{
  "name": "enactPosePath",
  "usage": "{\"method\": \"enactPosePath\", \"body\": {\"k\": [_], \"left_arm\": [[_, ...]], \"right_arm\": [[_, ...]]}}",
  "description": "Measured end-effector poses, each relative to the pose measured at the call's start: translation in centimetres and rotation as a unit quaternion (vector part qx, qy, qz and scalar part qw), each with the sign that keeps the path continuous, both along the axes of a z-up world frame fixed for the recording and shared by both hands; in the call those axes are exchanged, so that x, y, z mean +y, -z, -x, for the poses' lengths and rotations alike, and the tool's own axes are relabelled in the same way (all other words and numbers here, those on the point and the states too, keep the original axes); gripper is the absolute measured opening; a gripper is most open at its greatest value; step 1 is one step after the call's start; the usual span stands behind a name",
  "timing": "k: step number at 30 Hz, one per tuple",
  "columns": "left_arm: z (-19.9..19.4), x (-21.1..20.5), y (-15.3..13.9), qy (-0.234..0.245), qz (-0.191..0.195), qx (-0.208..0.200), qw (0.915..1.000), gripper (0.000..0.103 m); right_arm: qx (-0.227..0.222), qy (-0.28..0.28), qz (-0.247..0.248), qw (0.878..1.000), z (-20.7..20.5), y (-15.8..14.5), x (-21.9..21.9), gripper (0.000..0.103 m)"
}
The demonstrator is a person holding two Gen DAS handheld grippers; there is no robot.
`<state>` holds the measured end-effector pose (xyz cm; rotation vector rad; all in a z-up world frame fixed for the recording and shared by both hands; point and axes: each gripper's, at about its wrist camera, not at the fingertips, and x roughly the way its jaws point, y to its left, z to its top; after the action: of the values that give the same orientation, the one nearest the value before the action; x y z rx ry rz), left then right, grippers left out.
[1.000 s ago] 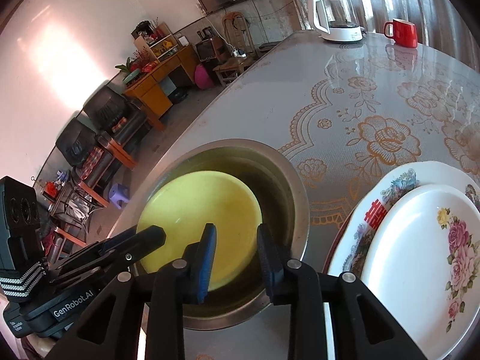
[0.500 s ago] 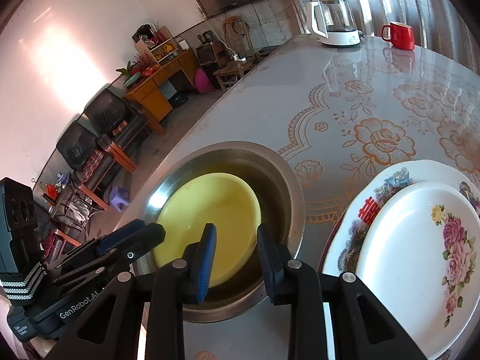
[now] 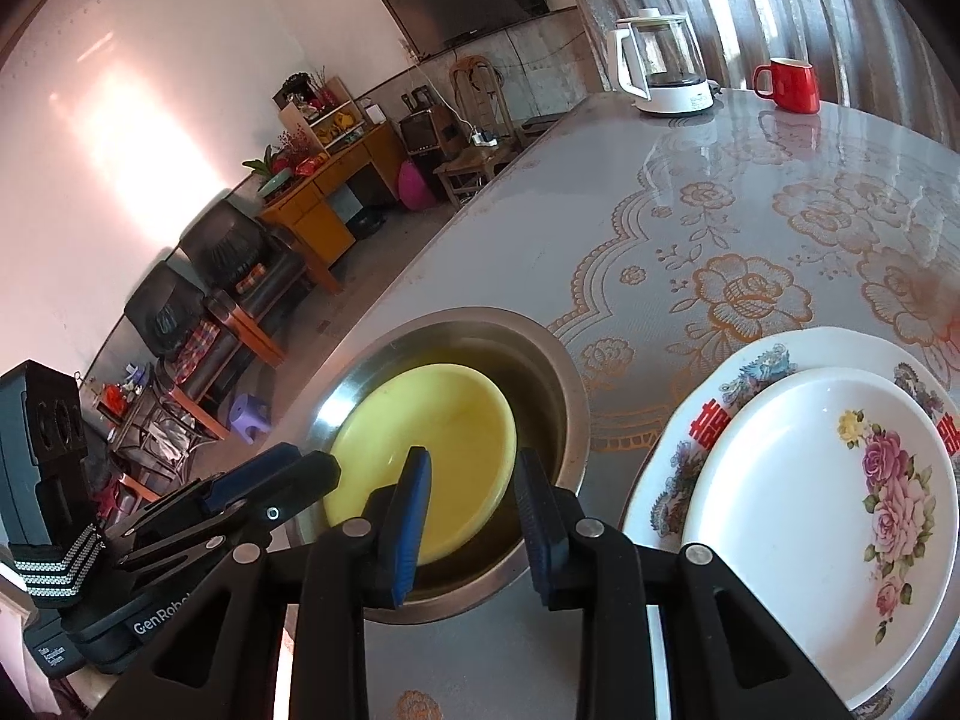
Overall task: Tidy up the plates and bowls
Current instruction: 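Lower the yellow bowl into the steel basin and release, then move both tools past the plate stack toward the red plastic bowl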
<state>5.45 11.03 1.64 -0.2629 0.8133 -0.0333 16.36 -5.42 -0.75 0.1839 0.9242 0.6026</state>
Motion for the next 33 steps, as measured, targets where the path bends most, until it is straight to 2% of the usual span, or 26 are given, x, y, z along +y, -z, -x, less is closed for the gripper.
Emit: {"method": "enactPosePath", "body": {"k": [22, 33], "left_arm": [[0.1, -3.7, -0.5, 0.052, -0.021, 0.0, 0.9984, 0.043], [-0.9, -7.3, -0.9, 0.096, -0.034, -0.002, 0.9948, 0.049]], "right_arm": [[0.009, 0.055, -0.035, 0.998, 0.2, -0.3, -5.2, 0.028], [0.015, 0.11, -0.05, 0.993, 0.4, 0.0, -9.9, 0.029]]}}
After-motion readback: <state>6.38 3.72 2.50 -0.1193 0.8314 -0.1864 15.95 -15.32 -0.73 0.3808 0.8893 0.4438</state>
